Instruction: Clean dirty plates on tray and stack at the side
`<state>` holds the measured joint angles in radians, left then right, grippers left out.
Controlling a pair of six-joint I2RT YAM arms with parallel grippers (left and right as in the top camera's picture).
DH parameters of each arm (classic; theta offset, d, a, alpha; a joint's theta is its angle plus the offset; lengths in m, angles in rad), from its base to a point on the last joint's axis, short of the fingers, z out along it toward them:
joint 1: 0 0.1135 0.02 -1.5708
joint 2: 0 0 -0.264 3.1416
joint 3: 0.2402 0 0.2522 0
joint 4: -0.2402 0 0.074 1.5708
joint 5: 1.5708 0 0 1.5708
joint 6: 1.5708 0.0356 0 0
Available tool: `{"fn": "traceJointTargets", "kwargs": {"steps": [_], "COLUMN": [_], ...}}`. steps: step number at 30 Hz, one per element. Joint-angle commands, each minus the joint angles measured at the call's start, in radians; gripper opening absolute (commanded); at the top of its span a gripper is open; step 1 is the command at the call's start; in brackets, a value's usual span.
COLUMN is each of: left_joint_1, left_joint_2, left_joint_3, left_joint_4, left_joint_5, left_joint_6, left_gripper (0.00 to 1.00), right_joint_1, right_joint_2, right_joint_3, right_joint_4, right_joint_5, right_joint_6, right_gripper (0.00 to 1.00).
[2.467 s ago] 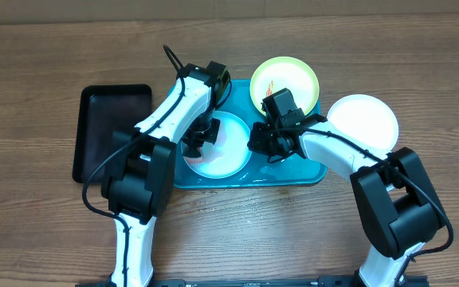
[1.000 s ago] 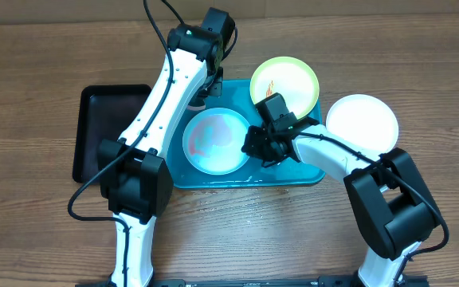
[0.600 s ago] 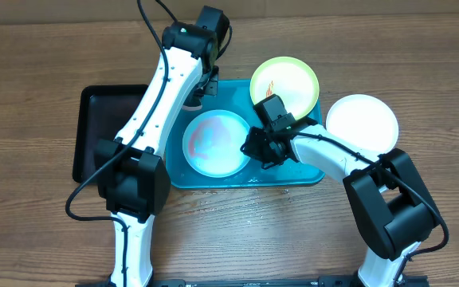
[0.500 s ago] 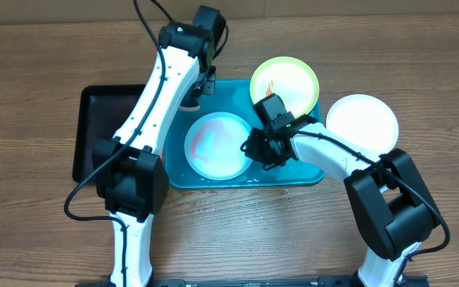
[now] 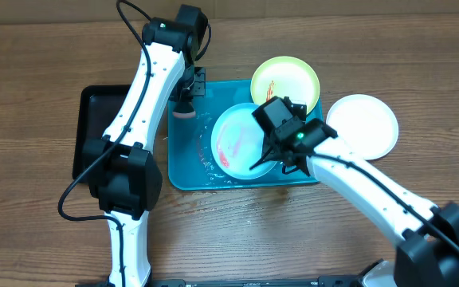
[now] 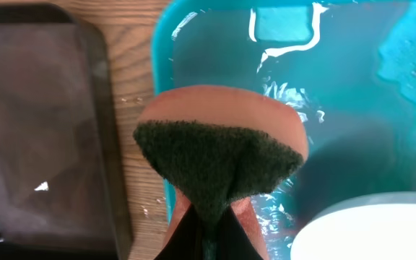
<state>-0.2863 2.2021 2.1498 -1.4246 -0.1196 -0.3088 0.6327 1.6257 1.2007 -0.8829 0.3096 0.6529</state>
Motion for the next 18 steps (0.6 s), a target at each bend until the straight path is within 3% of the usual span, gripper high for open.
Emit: {"fn": "traceJointTargets", "kwargs": {"steps": [1, 18], "left_joint_1": [-0.001, -0.001], "left_joint_2": [-0.005, -0.005], "left_joint_3": [0.023, 0.023], "left_joint_4": [-0.011, -0.018], "left_joint_5": [0.064, 0.066], "left_joint_6": [0.025, 0.025], "left_gripper": [0.04, 0.04], "right_joint_1": [0.051, 0.307], "right_joint_2": [-0.049, -0.072], "right_joint_3": [0.026, 0.026], "right_joint_4": [-0.011, -0.047], "right_joint_5": [0.254, 0.93], "right_joint_6": [-0.007, -0.006], "right_gripper": [0.04, 0.04]}}
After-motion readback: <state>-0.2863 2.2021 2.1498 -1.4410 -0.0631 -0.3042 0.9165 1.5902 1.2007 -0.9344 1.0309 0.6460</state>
